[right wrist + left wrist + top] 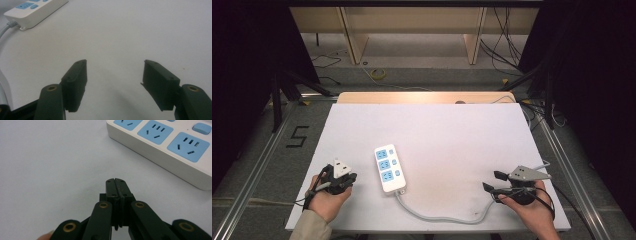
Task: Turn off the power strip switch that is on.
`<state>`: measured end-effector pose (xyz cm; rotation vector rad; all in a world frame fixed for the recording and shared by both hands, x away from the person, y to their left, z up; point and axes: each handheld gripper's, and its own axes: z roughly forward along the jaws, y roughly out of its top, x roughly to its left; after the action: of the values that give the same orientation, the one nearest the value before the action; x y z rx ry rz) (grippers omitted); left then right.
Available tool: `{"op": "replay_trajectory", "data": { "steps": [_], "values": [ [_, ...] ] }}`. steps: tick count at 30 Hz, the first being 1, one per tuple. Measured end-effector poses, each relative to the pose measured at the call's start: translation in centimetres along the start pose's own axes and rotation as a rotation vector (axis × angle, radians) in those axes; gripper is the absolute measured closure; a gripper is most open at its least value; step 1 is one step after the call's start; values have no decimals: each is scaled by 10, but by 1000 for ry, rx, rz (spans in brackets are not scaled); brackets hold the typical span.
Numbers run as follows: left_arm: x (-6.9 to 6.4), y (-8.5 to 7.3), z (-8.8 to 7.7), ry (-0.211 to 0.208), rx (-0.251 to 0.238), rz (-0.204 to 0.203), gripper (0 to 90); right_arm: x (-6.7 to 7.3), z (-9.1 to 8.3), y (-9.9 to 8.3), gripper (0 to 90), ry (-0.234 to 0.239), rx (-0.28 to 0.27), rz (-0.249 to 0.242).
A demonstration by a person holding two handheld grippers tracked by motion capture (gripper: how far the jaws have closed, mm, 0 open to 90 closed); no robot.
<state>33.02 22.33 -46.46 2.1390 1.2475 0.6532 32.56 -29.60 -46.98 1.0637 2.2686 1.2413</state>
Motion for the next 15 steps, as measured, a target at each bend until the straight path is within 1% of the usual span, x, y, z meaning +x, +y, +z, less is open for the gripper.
{"op": "replay_trajectory", "data": {
  "steps": [3,8,11,14,15],
  "values": [
    [-1,1,0,-3,-1,-17,896,0,0,0,371,1,-1,-2],
    [-1,2,-2,-8,6,-24,896,0,0,0,371,2,2,-4],
    [0,3,-2,-9,5,-36,897,0,0,0,371,3,2,-5],
    [0,4,-3,-8,7,-34,897,1,0,0,371,3,-1,-3],
    [0,4,-3,-7,3,-41,897,1,0,0,371,3,1,-2]
  ]
}}
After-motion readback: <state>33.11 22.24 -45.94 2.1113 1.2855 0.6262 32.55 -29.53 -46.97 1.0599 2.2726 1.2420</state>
